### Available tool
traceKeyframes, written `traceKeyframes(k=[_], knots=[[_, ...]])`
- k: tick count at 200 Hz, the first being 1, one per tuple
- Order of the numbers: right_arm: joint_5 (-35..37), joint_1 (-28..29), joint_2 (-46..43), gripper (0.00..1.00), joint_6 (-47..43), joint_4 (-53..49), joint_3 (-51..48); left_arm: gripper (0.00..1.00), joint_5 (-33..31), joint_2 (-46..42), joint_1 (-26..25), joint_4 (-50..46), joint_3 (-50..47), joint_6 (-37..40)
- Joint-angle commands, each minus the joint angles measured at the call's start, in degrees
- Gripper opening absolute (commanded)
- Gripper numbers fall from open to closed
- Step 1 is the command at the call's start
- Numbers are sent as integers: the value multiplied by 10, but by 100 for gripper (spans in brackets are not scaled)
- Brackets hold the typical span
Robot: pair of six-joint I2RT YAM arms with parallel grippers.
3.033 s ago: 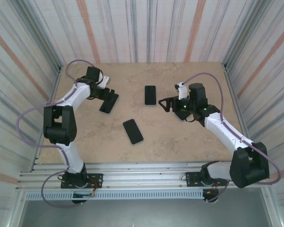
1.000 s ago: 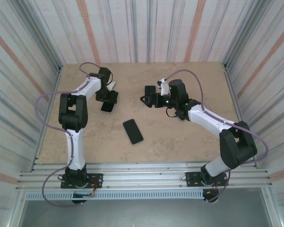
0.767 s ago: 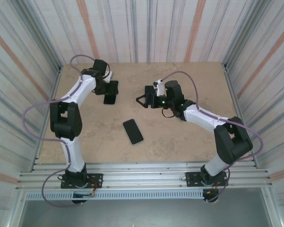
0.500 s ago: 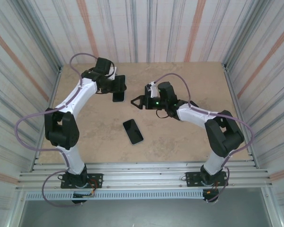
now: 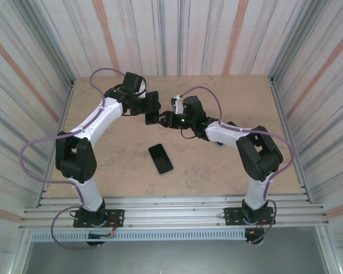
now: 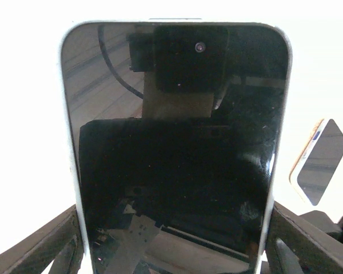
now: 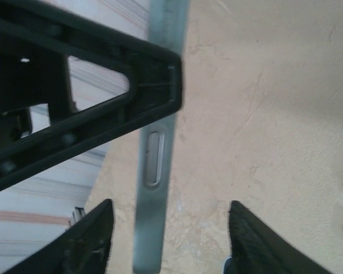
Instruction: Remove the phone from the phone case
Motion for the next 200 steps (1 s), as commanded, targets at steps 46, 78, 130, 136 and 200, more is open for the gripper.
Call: traceKeyframes(k=[46,78,130,136,200], knots=[[-23,1,15,18,32,24,34,61,-5,-41,-17,29,2,-24],[-33,-10,5,1,47,39,30,66,-8,-41,-18,17,8,-16],[-56,-28,-17,2,78,66,20,96,14,-48,0,11,20,-4],[-60,-30,-19,2,89,76,18,96,24,-50,8,16,17,-8],[-133,-61,-31,2,224,215,5,92,245,-58,98,175,-20,-106]])
